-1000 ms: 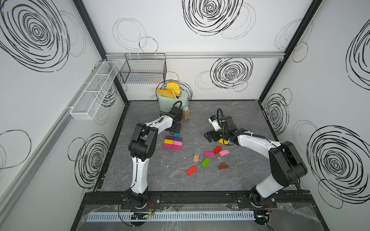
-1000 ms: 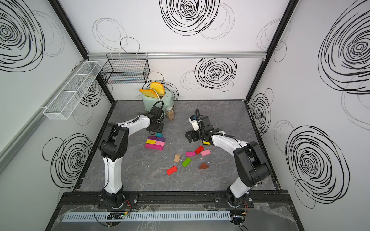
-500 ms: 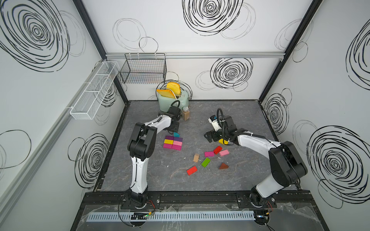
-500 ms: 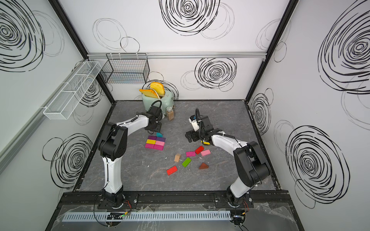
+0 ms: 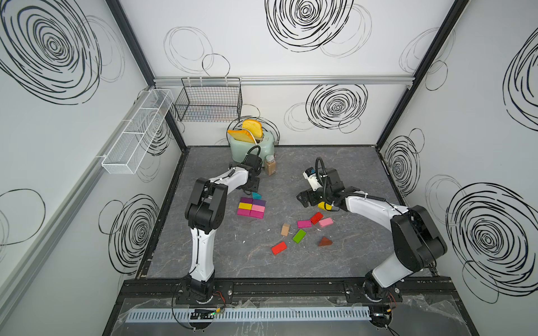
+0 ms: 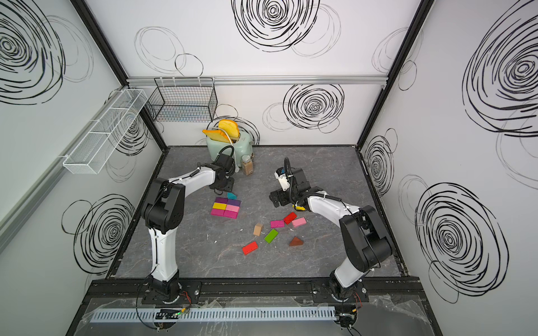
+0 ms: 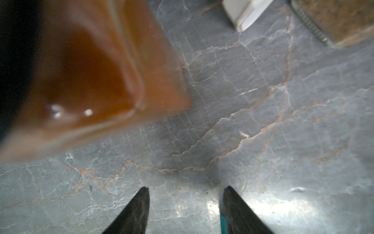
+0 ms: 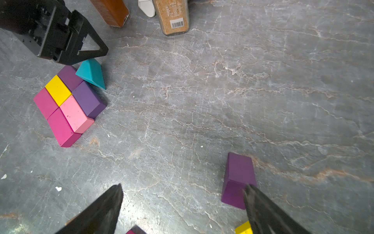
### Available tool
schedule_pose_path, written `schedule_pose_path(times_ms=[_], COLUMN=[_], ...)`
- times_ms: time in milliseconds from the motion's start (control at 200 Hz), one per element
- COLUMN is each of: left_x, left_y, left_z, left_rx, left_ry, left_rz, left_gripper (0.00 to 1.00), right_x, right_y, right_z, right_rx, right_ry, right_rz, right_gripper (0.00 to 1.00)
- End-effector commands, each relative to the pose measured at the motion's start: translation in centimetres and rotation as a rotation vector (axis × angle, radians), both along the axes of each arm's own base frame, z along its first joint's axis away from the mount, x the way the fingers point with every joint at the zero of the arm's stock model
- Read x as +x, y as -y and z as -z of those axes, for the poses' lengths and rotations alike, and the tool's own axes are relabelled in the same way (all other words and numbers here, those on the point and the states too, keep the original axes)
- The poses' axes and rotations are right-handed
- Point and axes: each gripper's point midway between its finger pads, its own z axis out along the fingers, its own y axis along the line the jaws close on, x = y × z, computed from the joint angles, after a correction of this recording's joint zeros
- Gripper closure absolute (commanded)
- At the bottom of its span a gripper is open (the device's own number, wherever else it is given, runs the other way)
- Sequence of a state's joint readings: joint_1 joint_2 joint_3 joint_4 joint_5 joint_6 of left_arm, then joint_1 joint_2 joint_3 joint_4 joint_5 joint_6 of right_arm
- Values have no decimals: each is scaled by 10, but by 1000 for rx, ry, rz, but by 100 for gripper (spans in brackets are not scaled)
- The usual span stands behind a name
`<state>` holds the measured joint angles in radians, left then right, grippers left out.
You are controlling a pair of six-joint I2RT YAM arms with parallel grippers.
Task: Assemble a piece of candy with building blocks
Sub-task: Adjust the building block at the center of the board.
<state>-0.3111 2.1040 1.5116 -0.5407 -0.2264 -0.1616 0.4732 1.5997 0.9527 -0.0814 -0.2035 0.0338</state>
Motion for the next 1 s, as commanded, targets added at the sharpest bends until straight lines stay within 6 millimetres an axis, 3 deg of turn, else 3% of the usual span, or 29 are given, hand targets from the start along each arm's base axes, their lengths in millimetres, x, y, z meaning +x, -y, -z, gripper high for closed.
schedule_pose_path(times_ms=[0, 485, 625, 725, 830, 995], left_x=[-1, 3, 15, 18, -2, -62], left_y=[-7, -9, -16, -17, -9, 20], left_z=[-11, -22, -42, -71, -98, -121], left_rx=[4, 1, -3, -27, -139, -367], left_ry=[19, 46, 102, 159, 203, 221], left_rz=[-15, -29, -59, -71, -70, 3], left_gripper=[37, 36, 30, 26, 22, 2], right_x=[4, 4, 4, 3, 2, 11], right_y=[-2, -2, -1, 2, 16, 59], right_z=[-8, -11, -8, -9, -10, -3], right_rx=[14, 16, 9, -5, -58, -173], right_ry=[17, 24, 16, 14, 10, -20], right_rz=[-10, -8, -5, 2, 39, 143], right_gripper=[3, 3, 3, 3, 3, 3])
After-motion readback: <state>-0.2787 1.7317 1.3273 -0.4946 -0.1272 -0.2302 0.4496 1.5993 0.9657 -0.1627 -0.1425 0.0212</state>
